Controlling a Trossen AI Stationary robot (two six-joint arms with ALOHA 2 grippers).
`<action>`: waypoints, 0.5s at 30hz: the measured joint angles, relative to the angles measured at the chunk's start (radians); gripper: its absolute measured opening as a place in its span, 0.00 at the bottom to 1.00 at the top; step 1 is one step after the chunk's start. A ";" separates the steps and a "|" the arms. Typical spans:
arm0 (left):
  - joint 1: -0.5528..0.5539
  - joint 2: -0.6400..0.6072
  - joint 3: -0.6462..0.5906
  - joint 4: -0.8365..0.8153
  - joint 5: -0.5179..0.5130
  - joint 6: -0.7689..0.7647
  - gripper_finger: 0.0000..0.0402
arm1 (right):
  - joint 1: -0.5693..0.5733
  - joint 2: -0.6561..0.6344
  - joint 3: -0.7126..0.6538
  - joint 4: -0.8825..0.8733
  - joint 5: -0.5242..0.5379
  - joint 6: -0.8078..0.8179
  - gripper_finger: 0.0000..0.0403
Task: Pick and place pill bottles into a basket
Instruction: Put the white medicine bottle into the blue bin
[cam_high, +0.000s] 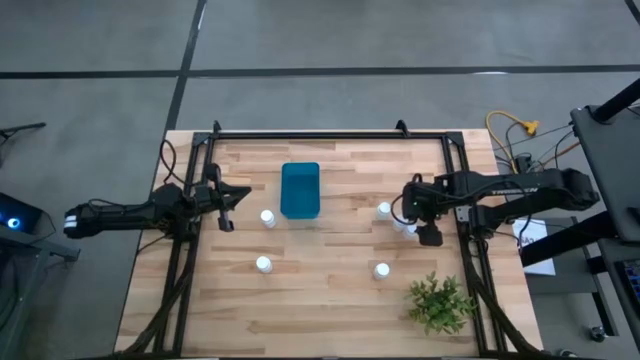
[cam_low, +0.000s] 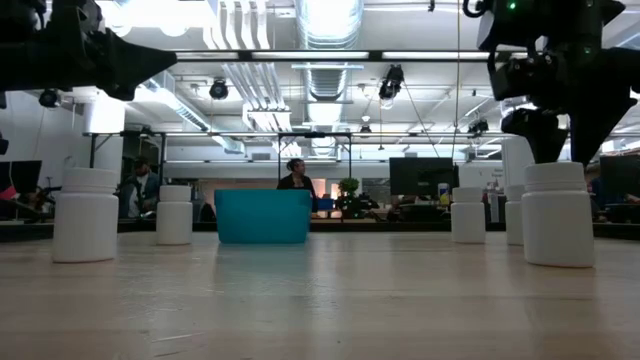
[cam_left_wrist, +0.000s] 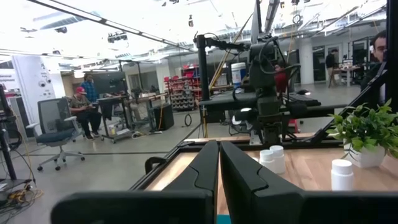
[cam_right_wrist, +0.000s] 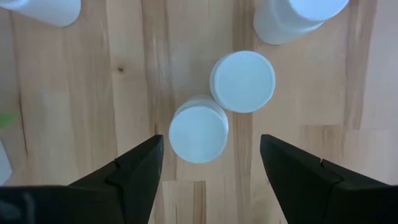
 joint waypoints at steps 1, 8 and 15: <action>0.000 -0.001 0.000 0.000 0.000 0.000 0.00 | 0.000 0.006 0.000 0.000 -0.001 0.000 0.64; 0.000 0.001 0.000 0.000 0.000 -0.001 0.00 | 0.000 0.025 -0.002 0.001 -0.004 -0.002 0.63; 0.000 0.002 0.000 0.000 0.000 0.000 0.00 | 0.000 0.031 -0.003 0.004 -0.003 -0.002 0.62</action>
